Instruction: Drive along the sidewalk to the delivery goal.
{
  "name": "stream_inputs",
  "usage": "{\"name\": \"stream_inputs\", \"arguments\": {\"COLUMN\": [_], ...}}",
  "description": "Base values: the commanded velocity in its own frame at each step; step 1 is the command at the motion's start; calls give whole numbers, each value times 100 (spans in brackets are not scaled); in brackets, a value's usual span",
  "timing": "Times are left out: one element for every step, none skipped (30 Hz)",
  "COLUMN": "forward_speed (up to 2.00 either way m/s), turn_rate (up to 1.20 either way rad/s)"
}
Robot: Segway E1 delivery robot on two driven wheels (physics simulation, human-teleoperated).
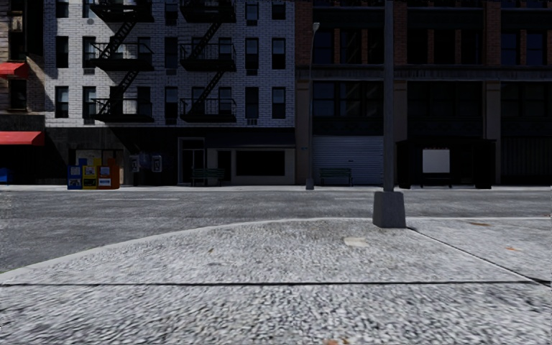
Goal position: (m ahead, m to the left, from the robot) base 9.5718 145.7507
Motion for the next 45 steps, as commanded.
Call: {"name": "stream_inputs", "arguments": {"forward_speed": [138, 138, 139, 142, 142, 147, 151, 154, 154, 155, 157, 160, 160, 160, 160, 160, 160, 161, 161, 161, 161, 161, 161, 161, 161, 161, 161, 161, 161, 161, 161, 161, 161, 161, 161, 161, 161, 161, 161, 161, 161, 161, 161, 161, 161], "turn_rate": [59, 59, 59, 60, 60, 62, 66, 68, 68, 68, 68, 68, 69, 76, 76, 79, 81, 84, 87, 87, 88, 88, 88, 88, 88, 88, 88, 88, 88, 88, 88, 88, 88, 88, 88, 88, 88, 88, 88, 88, 88, 88, 88, 88, 88]}}
